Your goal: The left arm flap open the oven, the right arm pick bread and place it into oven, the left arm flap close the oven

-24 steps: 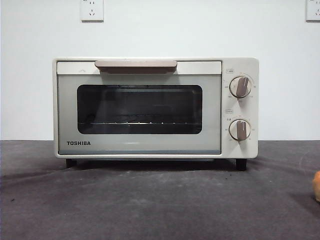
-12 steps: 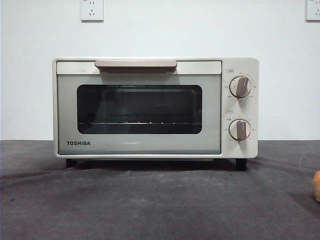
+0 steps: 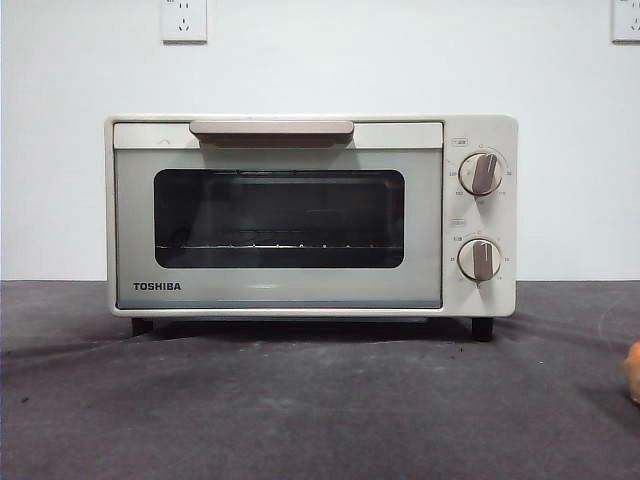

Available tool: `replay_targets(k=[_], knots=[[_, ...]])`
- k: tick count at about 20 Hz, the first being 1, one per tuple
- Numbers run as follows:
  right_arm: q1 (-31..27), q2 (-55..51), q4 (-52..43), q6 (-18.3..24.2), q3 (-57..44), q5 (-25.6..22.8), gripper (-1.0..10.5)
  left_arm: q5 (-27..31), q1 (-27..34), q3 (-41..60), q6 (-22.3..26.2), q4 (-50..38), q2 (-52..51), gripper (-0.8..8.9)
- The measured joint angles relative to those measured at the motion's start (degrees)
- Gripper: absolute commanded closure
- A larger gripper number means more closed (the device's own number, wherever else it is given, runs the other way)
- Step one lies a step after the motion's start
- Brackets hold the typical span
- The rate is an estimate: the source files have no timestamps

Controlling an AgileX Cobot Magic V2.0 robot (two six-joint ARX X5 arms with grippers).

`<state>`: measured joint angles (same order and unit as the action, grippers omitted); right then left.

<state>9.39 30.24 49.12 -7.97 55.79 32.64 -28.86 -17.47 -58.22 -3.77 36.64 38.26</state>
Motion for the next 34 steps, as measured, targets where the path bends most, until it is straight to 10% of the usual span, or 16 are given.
replay_targets(k=[15,26,34], knots=[[0.00,12.66,15.52,-0.42,-0.77,-13.40,4.2,0.00,-0.83,0.00,-0.02,0.02,-0.02,3.14],[1.14,26.38,1.36,-7.43,-18.01,-13.53,4.2,0.00,-1.05,0.00,-0.04,0.46,-0.02,3.14],[5.68,38.86,-5.42,-8.13,-18.01,-22.53,5.0,0.00,-1.05,0.00,-0.04,0.48,0.42,3.14]])
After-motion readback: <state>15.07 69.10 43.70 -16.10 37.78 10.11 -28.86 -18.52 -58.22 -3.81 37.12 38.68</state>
